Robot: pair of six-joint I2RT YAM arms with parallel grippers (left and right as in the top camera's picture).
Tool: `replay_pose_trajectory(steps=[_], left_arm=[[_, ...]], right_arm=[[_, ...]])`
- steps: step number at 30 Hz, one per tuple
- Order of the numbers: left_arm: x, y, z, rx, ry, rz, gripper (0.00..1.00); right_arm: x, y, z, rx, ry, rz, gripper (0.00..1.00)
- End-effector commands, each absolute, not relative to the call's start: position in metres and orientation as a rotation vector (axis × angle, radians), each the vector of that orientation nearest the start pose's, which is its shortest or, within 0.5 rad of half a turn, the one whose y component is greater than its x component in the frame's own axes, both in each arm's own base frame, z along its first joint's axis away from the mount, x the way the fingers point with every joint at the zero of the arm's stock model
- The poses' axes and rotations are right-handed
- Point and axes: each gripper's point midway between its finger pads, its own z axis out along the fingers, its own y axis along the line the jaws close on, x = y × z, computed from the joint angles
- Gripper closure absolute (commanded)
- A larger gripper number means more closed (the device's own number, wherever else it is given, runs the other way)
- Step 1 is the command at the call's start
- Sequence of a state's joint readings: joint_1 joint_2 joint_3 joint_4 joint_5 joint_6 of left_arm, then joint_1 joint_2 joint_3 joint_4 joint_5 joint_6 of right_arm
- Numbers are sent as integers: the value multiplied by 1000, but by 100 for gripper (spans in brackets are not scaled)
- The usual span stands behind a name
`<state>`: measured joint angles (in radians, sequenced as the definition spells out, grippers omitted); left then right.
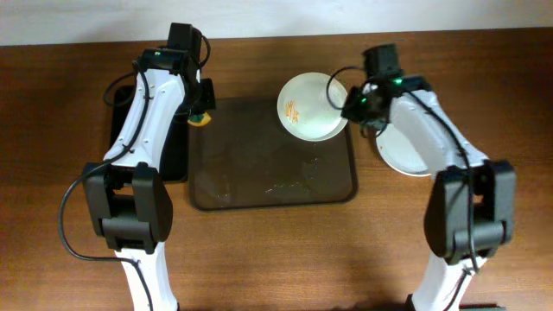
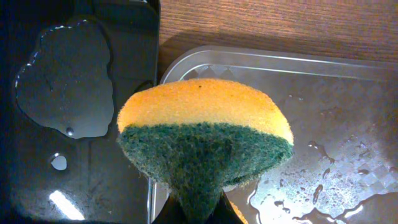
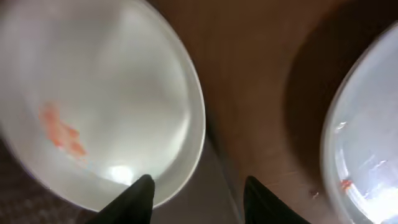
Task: Clean dirty plates on tray and stack at the side
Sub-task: 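Place the held plate onto the stack right of the tray, then reach the right gripper to the last plate on the tray and grasp it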
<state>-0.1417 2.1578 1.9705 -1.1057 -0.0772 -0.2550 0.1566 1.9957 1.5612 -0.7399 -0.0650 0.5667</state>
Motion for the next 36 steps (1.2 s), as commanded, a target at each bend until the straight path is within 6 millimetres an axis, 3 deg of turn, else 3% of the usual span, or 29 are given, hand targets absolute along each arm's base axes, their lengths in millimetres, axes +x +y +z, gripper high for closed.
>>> replay_pose_trajectory(steps=[1,8,11,14,19,23,29,36], left_arm=[[482,-58,115,-184,2840,4,98],[480,-66,114,-174,2851,-64,98],[477,-63,113,-176,2866,-37,98],[468,-37,112,-217,2889,123,99],[456,20,109,-383,2926,169,99],[453,51,108,-257,2957,175,99],[451,57,73,-168,2972,179,99],[422,45,22,-159,3067,103,99]], right_arm=[[451,91,51,668,2773,190,53],[445,101,33,668,2816,172,54],[444,101,29,669,2824,167,63],[443,105,26,668,2842,194,66],[442,111,17,660,2860,217,67],[446,119,13,651,2861,274,70],[445,132,10,613,2869,288,74],[439,149,7,558,2887,292,75]])
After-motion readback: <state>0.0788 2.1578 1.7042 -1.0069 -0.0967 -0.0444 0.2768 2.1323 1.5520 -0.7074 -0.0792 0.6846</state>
